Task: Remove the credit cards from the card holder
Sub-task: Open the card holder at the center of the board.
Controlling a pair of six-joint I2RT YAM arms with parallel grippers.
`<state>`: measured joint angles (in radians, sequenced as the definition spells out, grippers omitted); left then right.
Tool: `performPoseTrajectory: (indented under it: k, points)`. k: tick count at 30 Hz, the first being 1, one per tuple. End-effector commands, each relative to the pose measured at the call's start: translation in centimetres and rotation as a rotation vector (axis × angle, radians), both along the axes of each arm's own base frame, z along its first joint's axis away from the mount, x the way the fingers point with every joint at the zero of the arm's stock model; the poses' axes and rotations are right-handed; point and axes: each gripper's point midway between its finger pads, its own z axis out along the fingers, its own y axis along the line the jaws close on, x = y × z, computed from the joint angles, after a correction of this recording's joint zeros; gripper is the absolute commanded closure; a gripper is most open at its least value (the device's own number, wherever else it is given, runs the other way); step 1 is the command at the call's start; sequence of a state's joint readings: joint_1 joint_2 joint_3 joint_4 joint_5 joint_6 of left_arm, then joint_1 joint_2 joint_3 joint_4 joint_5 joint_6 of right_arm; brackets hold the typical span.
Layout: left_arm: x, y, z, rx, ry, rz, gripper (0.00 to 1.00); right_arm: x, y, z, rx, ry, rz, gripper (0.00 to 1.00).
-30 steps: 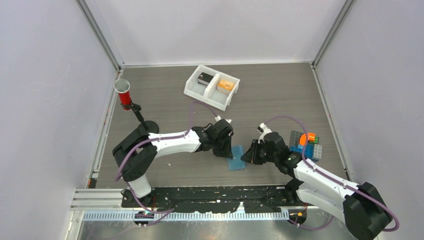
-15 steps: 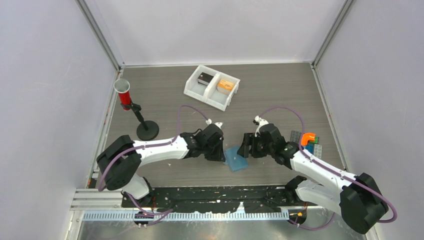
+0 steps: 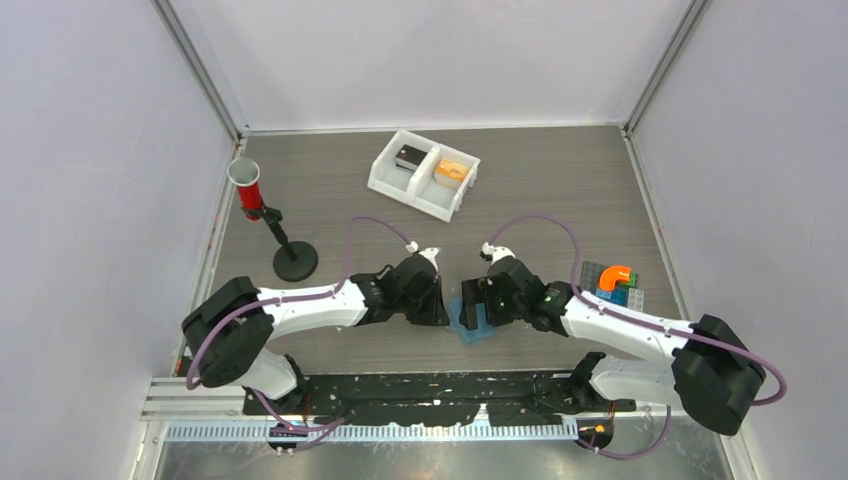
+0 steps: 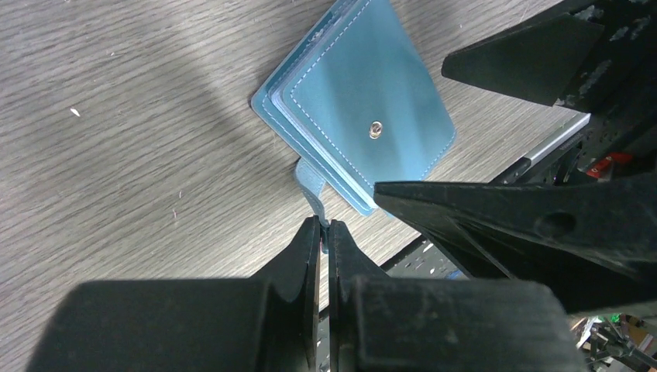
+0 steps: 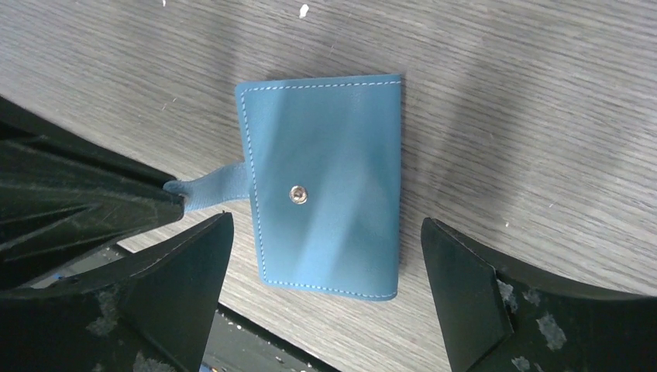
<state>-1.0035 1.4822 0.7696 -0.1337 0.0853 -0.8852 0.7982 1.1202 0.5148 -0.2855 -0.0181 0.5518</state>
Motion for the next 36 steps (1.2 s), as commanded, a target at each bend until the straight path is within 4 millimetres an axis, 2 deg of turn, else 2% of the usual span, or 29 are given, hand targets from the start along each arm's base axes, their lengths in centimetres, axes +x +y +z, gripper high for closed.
performPoseTrajectory:
  k: [1, 10, 17, 34, 36]
  points:
    - [0.3, -0.7, 1.6, -0.083, -0.040, -0.017, 1.00, 1.6, 0.8, 0.8, -0.026, -0.048, -0.063, 0.00]
    - [-0.3, -0.4, 1.4, -0.100, -0.033, -0.031, 1.00, 1.7, 1.6, -0.5, -0.132, -0.062, -0.069, 0.01]
    - [-0.5, -0.1, 1.3, -0.093, -0.029, -0.027, 1.00, 1.8, 0.8, -1.4, -0.244, -0.093, -0.089, 0.02]
    - [-0.8, 2.6, -0.9, 0.023, -0.016, 0.023, 1.00, 2.7, -2.1, 2.8, -0.302, -0.217, -0.130, 0.00]
    - [-0.8, 3.0, -1.1, 0.033, -0.019, 0.029, 1.00, 2.7, -2.3, 3.1, -0.302, -0.224, -0.130, 0.02]
